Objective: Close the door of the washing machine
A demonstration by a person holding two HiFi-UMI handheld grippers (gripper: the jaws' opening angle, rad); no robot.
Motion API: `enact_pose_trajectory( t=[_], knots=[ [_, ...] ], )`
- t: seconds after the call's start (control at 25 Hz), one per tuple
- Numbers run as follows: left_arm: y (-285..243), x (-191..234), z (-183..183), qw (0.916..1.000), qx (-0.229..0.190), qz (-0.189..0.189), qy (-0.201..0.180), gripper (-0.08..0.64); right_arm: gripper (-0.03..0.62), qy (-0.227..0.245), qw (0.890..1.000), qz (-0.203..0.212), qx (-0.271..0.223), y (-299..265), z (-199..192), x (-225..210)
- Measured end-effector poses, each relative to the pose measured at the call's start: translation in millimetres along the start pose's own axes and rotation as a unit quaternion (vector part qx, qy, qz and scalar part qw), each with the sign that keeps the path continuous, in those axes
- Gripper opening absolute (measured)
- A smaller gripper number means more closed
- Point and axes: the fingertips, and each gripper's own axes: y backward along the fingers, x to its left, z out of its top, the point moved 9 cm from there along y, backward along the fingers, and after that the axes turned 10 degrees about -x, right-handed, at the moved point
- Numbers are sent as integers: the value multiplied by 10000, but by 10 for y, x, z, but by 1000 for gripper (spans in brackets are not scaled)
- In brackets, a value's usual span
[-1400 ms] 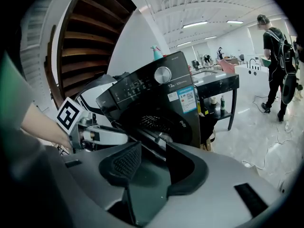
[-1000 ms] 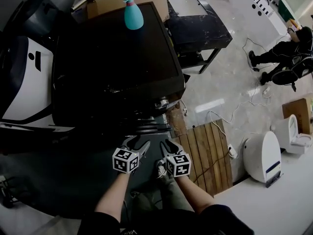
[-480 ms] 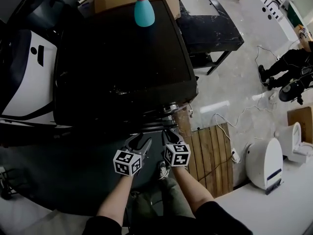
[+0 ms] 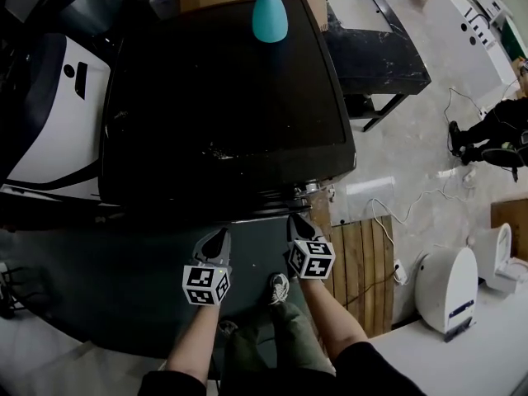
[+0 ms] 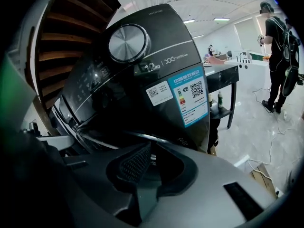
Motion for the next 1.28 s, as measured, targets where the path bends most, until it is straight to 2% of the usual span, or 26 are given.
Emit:
enact_pose_trajectory(
  t=[0.16, 0.36, 1.28],
  knots=[
    [80, 210, 25, 9988, -64, 479, 59, 6, 25, -107, 9999, -7, -107, -20, 15, 22],
    [94, 344, 34, 9974, -87, 701, 104, 6, 20, -83, 9999, -19, -70, -45, -19, -17],
    [-43, 421, 36, 9974, -112, 673, 223, 6, 20, 111, 9999, -80, -58, -163, 39, -6]
  ],
)
